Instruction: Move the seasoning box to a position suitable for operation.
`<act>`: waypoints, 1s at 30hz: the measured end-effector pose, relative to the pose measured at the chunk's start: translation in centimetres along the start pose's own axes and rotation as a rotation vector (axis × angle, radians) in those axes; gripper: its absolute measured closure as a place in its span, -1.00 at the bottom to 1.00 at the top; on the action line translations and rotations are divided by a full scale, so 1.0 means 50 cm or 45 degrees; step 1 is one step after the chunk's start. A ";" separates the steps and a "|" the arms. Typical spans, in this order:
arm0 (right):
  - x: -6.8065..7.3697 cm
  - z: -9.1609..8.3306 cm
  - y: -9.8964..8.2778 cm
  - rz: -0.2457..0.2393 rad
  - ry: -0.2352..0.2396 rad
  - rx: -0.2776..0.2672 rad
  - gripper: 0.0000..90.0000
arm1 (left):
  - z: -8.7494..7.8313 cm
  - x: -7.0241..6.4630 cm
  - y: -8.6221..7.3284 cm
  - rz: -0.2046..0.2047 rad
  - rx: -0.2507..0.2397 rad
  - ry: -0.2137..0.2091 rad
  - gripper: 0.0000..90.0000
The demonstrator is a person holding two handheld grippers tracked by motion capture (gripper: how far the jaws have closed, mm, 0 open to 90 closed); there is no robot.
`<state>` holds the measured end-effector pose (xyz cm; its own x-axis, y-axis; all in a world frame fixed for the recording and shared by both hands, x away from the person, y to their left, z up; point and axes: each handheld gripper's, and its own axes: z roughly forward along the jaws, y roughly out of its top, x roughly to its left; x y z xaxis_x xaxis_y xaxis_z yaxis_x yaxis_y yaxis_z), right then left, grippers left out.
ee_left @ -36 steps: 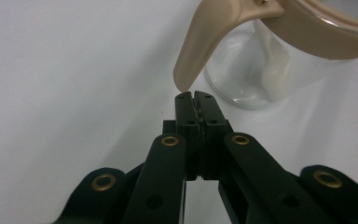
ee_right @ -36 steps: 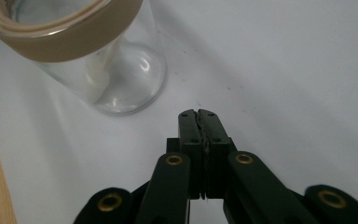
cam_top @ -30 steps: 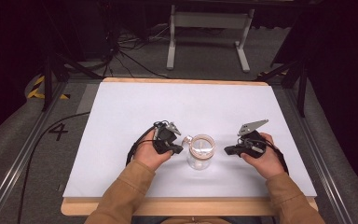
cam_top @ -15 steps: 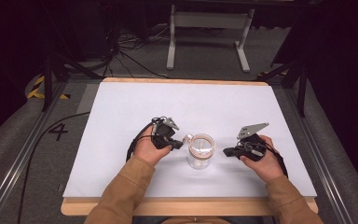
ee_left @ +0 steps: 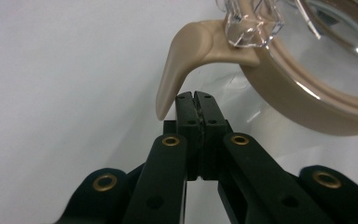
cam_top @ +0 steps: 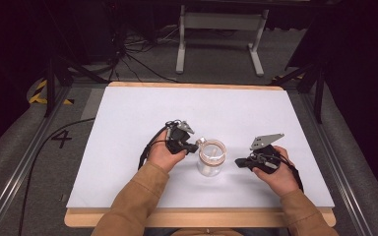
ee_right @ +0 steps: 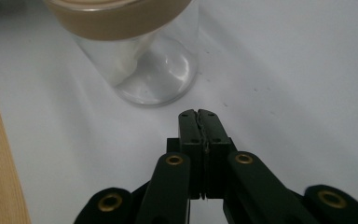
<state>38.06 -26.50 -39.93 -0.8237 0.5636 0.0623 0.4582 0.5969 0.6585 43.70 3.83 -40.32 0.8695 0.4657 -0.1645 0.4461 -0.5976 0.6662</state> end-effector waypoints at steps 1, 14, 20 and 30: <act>0.002 0.002 0.003 0.005 -0.005 -0.004 1.00 | -0.004 0.000 -0.003 -0.003 -0.003 -0.008 1.00; 0.003 0.068 0.055 -0.044 -0.059 -0.002 1.00 | -0.087 0.000 -0.071 -0.091 -0.013 0.081 0.96; 0.000 0.073 0.058 -0.052 -0.034 0.025 1.00 | -0.102 0.006 -0.080 -0.114 -0.045 0.095 0.95; 0.054 0.074 0.065 -0.153 0.037 0.080 1.00 | -0.109 0.013 -0.068 -0.125 -0.082 0.076 0.94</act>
<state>38.55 -20.91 -40.41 -0.8829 0.4694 0.0080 0.3748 0.6945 0.6142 41.59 9.72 -38.74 0.8071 0.5593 -0.1889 0.5124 -0.5046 0.6949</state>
